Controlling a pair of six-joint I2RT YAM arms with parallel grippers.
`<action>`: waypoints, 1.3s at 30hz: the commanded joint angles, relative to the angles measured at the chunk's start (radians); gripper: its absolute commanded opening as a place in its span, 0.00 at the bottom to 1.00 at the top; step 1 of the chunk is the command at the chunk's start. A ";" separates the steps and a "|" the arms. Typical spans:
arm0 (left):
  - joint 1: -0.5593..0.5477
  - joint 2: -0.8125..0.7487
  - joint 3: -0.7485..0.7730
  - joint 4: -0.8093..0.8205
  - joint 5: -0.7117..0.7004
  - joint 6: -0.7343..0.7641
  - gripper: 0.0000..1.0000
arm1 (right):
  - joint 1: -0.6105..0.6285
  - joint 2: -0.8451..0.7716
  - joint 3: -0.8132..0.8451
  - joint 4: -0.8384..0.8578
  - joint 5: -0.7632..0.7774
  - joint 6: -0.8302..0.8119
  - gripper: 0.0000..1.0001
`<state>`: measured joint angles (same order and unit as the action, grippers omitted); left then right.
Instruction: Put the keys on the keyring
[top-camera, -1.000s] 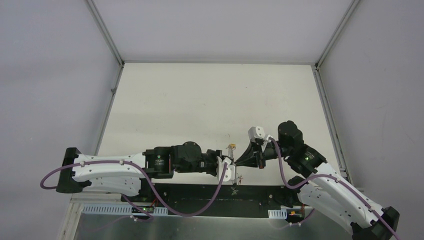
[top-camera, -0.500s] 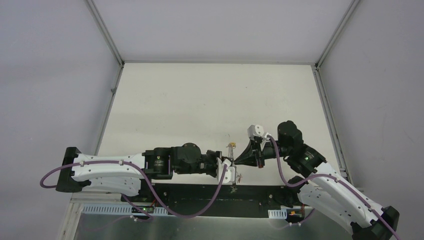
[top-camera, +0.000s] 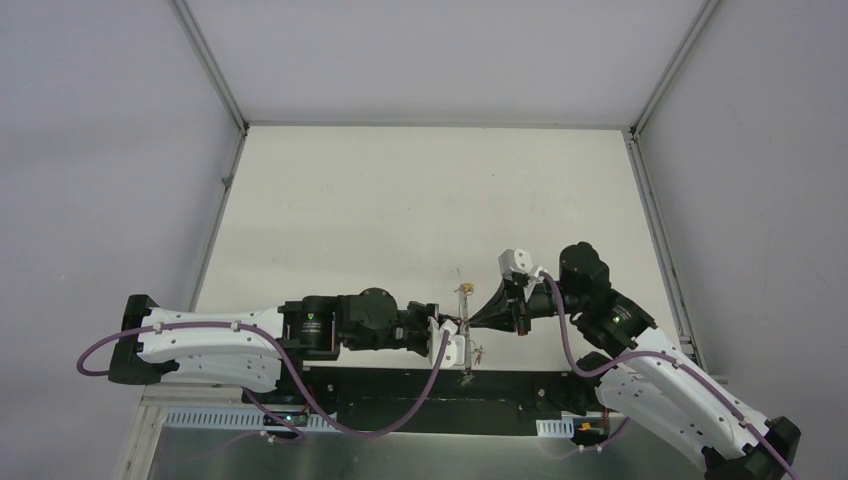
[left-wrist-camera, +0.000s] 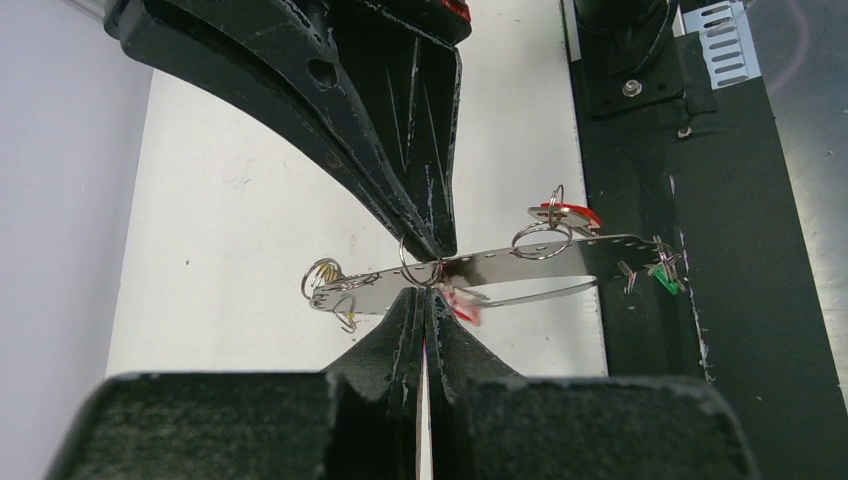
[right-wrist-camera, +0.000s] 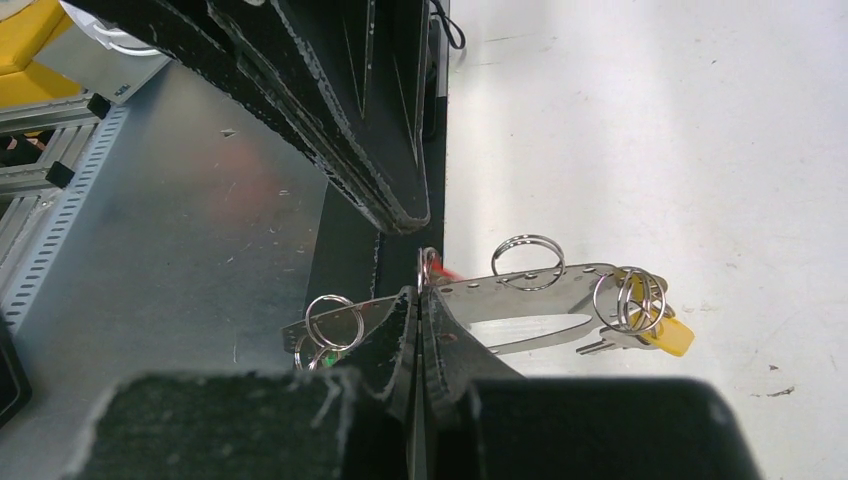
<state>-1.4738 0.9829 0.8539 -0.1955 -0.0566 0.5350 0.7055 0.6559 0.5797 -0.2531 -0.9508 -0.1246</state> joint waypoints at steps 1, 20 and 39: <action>-0.010 -0.018 -0.005 0.010 -0.022 -0.019 0.00 | 0.000 -0.017 0.028 0.084 -0.017 0.013 0.00; -0.010 -0.135 -0.141 0.227 -0.077 -0.268 0.43 | 0.000 -0.045 0.004 0.161 -0.057 0.022 0.00; 0.081 -0.079 -0.113 0.268 0.049 -0.622 0.29 | 0.001 -0.057 -0.006 0.184 -0.077 0.031 0.00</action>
<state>-1.4380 0.8944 0.6987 0.0483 -0.0925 0.0162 0.7055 0.6113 0.5617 -0.1452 -0.9958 -0.0978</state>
